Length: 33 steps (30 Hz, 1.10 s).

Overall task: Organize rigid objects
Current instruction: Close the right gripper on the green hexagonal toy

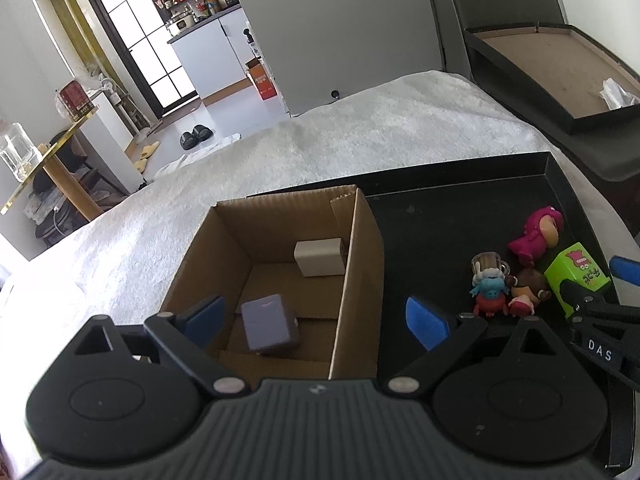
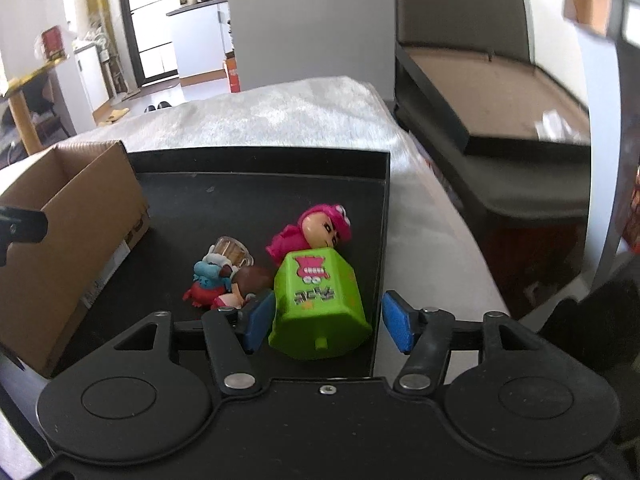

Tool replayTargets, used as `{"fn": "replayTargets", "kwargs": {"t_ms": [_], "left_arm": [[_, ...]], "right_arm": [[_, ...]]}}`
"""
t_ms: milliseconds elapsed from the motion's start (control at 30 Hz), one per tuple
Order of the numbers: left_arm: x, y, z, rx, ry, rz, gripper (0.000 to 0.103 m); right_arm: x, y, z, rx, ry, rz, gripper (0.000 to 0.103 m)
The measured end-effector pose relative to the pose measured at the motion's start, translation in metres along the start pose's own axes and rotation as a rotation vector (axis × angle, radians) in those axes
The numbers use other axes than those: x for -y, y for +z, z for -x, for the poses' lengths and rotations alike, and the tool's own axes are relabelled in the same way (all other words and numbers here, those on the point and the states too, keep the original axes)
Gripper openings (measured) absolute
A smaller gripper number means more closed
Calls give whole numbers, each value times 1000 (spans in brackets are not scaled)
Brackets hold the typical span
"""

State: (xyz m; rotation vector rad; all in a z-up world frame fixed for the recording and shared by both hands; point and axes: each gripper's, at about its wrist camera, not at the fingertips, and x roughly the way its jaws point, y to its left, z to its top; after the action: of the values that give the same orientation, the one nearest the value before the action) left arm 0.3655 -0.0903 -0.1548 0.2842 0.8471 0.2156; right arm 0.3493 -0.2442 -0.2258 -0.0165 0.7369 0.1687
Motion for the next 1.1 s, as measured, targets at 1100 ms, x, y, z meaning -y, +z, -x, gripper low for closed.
{"fn": "replayTargets", "kwargs": {"t_ms": [1100], "left_arm": [[-16,-6,22,-5,-50,32,96]], "right_arm": [[-8,3,37,-38,49,-84,51]]}}
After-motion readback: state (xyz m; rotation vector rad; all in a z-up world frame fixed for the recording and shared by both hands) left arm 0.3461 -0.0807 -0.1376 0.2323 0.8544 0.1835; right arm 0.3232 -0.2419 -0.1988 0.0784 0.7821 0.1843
